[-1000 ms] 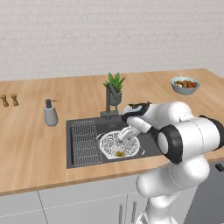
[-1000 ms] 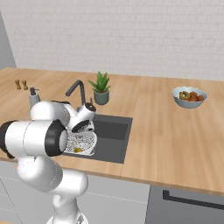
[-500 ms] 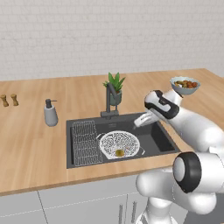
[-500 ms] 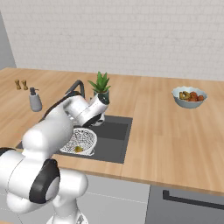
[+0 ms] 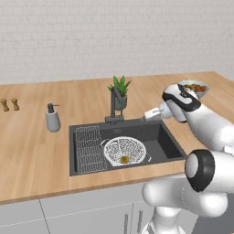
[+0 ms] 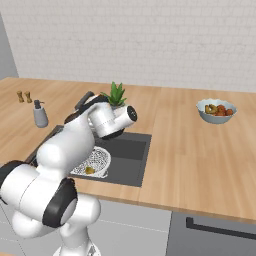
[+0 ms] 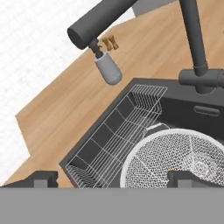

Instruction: Put the colander in the sink, put the kiwi in the colander, and turn on the sink faucet and pour water over the colander.

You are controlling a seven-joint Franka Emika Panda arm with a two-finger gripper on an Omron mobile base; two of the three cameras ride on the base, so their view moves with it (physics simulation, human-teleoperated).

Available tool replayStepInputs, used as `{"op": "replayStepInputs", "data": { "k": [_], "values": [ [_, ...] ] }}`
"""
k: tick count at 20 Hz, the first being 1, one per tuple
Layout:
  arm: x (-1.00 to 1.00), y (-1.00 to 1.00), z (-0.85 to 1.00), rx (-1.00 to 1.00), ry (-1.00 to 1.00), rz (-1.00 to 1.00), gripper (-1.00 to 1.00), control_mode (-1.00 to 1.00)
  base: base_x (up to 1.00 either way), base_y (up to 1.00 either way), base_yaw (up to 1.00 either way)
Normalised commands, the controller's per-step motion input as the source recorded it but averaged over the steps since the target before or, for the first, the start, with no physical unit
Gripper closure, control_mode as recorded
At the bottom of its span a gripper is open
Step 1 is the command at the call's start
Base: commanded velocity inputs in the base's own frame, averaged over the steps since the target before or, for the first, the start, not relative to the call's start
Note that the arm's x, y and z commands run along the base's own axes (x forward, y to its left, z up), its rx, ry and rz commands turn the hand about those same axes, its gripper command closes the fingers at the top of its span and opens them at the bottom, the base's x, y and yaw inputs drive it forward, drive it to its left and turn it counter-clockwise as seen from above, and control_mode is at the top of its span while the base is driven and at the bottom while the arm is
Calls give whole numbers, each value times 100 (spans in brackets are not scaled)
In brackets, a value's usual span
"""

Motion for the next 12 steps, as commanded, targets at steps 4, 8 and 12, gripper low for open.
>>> {"op": "replayStepInputs", "data": {
  "k": [4,8,12],
  "values": [
    [45,3,0,10,-7,0,-100,-100,0,0,0],
    [22,17,0,9,-12,0,-100,-100,0,0,0],
    [21,12,0,5,-7,0,-100,-100,0,0,0]
  ]
}}
